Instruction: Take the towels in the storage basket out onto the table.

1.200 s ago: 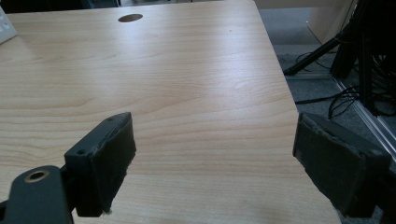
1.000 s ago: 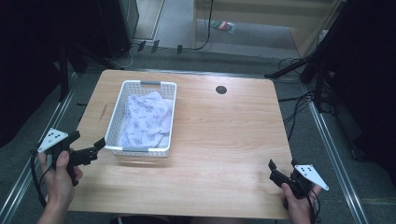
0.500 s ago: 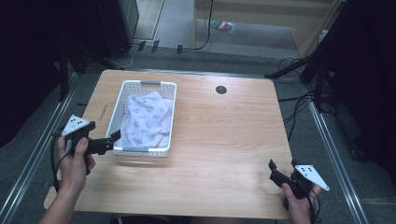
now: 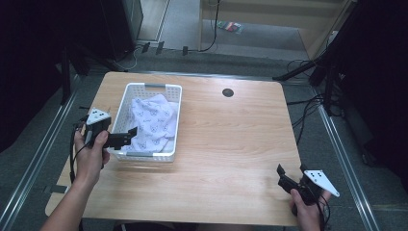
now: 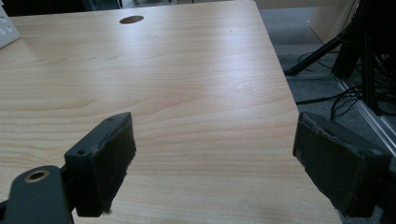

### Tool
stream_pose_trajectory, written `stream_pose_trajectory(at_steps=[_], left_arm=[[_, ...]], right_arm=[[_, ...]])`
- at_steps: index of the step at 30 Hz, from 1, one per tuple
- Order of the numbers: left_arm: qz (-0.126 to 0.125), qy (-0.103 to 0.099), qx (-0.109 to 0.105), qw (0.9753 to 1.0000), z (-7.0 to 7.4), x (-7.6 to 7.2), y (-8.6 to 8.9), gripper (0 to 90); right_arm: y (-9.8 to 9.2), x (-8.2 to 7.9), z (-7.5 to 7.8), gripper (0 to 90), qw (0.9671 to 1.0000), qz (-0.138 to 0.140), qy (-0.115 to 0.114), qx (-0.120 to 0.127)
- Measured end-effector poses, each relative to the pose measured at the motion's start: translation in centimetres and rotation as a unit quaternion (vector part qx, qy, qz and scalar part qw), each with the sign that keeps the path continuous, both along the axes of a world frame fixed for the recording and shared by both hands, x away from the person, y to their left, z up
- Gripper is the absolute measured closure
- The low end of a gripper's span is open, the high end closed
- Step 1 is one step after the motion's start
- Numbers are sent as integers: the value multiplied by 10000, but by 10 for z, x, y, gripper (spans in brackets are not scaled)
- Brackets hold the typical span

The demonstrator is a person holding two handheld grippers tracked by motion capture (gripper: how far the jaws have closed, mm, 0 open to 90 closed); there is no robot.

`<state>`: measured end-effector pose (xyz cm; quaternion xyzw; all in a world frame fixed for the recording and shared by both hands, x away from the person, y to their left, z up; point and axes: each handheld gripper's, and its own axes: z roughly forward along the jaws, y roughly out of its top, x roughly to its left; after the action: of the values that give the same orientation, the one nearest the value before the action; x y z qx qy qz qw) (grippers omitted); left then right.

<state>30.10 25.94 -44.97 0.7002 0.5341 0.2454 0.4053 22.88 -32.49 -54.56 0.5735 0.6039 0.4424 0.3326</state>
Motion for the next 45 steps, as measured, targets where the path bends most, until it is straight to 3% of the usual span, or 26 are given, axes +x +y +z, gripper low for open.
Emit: stream_pose_trajectory(at_steps=[12, 18, 21, 24, 25, 28, 29, 32, 33, 35, 39, 40, 42, 45], left_arm=[[-125, 277, 59, 9995, -5, 31, -18, 0], [-87, 357, 226, 9991, -7, 48, -26, 0], [-122, 409, 100, 9990, -8, 54, -27, 0], [-64, 457, 103, 9989, -11, 63, -30, 0], [60, 461, 186, 9987, -14, 68, -32, 0], [210, 446, 116, 9987, -17, 73, -33, 60], [361, 554, 193, 9976, -20, 77, -34, 152], [294, 657, 252, 9971, -23, 81, -35, 143], [178, 854, 325, 9957, -26, 85, -38, 101], [63, 1095, 252, 9936, -30, 88, -39, 0], [115, 1185, 289, 9925, -35, 93, -41, 0], [89, 1333, 274, 9907, -38, 97, -43, 0], [32, 1408, 383, 9893, -40, 101, -46, 0], [33, 1436, 444, 9886, -41, 104, -49, 0]], right_arm=[[0, 0, 0, 134, 10000, -16, 11, 27], [-1, 0, 0, 134, 10000, -24, 19, 46], [-1, 0, 0, 134, 10000, -24, 16, 48], [-1, 0, 0, 133, 10000, -29, 19, 58], [-1, 0, 0, 134, 10000, -31, 16, 60], [-1, 0, 0, 134, 10000, -25, 13, 67], [-1, 0, 0, 134, 10000, -23, 17, 67], [-1, 0, 0, 134, 10000, -18, 14, 73], [-2, 0, 0, 134, 10000, -12, 14, 80], [-2, 0, 0, 134, 10000, -11, 13, 82], [-2, 0, 0, 134, 10000, -18, 5, 90], [-2, 0, 0, 134, 10000, -15, 5, 88], [-2, 0, 0, 134, 10000, -18, 6, 85], [-2, 0, 0, 134, 10000, -17, 11, 78]])
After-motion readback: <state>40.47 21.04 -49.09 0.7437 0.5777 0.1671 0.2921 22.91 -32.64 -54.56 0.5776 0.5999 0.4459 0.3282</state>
